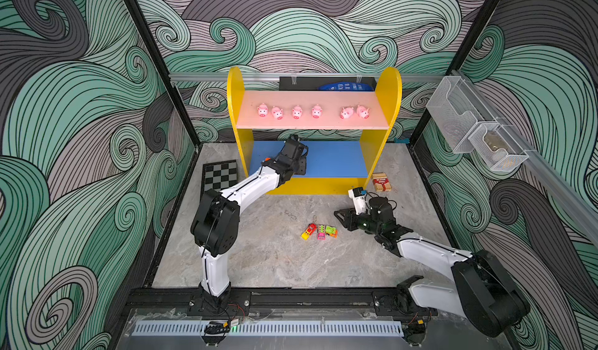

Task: Organize plastic toys on shelves
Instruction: Place the plastic toy on the shelf, then pick up the plastic toy at the center of the board.

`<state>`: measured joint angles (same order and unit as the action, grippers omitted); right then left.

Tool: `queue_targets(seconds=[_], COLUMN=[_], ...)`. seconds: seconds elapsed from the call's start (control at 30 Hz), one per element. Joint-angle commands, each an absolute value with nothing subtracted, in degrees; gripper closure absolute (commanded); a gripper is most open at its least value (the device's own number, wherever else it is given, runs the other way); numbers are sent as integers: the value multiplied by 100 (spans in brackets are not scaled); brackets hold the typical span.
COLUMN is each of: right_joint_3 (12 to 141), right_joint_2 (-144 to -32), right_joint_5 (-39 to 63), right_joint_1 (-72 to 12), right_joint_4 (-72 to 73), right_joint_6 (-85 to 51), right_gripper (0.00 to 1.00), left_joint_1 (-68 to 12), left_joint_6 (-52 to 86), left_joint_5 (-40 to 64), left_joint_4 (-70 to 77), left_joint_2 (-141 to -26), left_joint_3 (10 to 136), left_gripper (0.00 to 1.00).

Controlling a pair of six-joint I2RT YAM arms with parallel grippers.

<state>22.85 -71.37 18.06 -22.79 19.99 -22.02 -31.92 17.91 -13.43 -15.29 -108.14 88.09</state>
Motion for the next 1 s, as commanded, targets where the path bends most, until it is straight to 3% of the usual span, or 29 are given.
queue_targets(seconds=[0.0,0.5,0.77,0.97], right_joint_3=[2323,2432,2655,2828], right_joint_2=[-7181,-7550,-7537,-7489], right_joint_5=[1889,2223,2121,1906], right_joint_1=[-2254,-2303,-2689,-3036], right_joint_4=[2072,1961,1502,1155], right_joint_6=[-2206,-2000,-1772,-1678], right_gripper=[65,62,61,62], left_joint_1=[-3155,-3162,-3211,-3465], left_joint_6=[1680,1657,1658,1914], left_joint_5=[-1238,-10,1669,2450], left_joint_4=[-1640,-2305,-1219,-304], left_joint_2=[-10394,-9031,-7965,-7961], left_joint_3=[8980,7435,5264,4244], left_gripper=[46,45,45,45])
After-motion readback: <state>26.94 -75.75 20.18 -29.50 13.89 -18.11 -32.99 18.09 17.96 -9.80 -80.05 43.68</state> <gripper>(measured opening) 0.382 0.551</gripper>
